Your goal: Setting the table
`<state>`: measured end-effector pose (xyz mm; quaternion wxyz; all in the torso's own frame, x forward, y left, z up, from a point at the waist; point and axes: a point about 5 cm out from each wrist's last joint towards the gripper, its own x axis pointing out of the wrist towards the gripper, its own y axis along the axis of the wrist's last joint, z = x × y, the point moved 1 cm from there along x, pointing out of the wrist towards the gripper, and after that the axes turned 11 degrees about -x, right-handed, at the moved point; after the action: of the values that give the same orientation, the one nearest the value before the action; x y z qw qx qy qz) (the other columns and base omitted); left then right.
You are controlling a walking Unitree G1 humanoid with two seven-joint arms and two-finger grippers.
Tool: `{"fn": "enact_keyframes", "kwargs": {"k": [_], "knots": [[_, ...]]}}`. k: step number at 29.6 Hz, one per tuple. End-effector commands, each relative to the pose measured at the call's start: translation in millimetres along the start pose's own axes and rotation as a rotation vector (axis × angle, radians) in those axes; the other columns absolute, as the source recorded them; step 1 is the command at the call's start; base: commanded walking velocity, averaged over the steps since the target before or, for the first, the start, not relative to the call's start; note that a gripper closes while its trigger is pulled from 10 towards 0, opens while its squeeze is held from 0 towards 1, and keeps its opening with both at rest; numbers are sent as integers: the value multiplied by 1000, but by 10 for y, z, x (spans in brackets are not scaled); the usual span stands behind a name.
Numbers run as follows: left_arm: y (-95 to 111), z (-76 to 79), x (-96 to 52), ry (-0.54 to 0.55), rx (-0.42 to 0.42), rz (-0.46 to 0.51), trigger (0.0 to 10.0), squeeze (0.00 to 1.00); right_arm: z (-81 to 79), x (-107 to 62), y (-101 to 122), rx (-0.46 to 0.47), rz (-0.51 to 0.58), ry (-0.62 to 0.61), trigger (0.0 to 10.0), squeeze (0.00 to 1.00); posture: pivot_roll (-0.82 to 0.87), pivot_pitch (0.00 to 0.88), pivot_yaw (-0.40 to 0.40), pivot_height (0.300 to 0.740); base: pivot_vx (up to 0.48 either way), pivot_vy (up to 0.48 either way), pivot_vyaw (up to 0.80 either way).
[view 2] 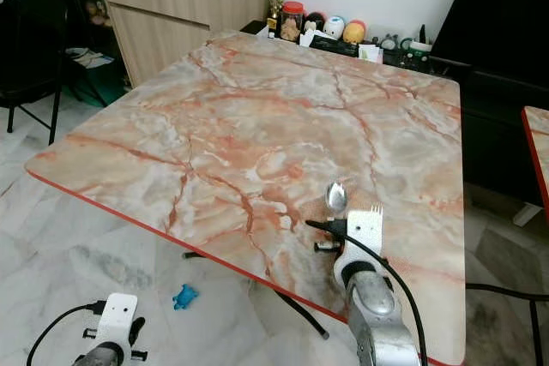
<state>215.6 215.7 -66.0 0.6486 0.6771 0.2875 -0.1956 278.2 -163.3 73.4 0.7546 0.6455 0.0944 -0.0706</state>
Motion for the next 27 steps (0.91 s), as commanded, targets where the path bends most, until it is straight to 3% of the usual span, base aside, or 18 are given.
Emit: {"fn": "enact_keyframes", "kwargs": {"k": [1,9,16,27], "knots": [[-45,0,-13,4,16,-13,10000,0,49,9,195,-2,113,-28,10000,0,127,0,-69,740,0,0,0],[-78,-37,-30,23,20,-15,10000,0,102,8,411,39,265,-63,10000,0,124,0,-71,740,0,0,0],[-113,-56,-45,31,23,-21,10000,0,141,9,518,49,363,-97,10000,0,124,0,-71,740,0,-435,0],[-149,-30,-58,20,29,-29,10000,0,177,9,590,55,414,-122,10000,0,120,0,-73,740,0,-480,0]]}}
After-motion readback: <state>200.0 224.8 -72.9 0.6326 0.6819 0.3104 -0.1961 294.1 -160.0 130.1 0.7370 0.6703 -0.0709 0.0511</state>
